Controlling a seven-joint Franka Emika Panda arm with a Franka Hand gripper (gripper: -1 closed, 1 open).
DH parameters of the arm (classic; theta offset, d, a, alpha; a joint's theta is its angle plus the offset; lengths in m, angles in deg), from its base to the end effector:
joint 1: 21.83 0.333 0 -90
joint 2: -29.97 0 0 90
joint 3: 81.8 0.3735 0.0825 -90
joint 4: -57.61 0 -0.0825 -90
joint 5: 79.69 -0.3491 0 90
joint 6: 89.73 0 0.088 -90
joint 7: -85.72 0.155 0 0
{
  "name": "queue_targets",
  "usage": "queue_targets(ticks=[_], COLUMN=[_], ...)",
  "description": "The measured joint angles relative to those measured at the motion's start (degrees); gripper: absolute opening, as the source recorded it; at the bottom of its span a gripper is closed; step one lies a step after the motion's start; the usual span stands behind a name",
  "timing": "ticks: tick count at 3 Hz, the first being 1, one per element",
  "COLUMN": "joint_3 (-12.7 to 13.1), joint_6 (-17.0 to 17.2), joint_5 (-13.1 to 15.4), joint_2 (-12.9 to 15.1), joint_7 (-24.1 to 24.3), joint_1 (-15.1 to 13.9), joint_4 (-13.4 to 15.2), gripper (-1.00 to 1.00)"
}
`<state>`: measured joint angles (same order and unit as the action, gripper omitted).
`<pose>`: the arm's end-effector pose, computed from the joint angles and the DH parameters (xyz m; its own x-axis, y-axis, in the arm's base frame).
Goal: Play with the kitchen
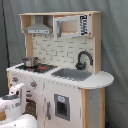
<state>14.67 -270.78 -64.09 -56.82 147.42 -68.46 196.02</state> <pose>0.3113 0.4524 0.2538 0.1347 0.7176 0.6833 0.0403 -0.6930 0.7198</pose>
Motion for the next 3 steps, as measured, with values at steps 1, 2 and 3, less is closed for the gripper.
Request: queue_targets(ticks=[1,2,3], joint_3=[0.1,0.7,1.2], joint_6=[4.7,9.7,15.2], joint_5=[0.1,0.1,0.1], joint_2=[-0.6,-0.5,-0.4], joint_7=[1.2,2.6,3.5], joint_1=[2.6,5.8,9.1], joint_4=[0.2,0.2,-0.2], gripper=[-1.00,-1.00,-1.00])
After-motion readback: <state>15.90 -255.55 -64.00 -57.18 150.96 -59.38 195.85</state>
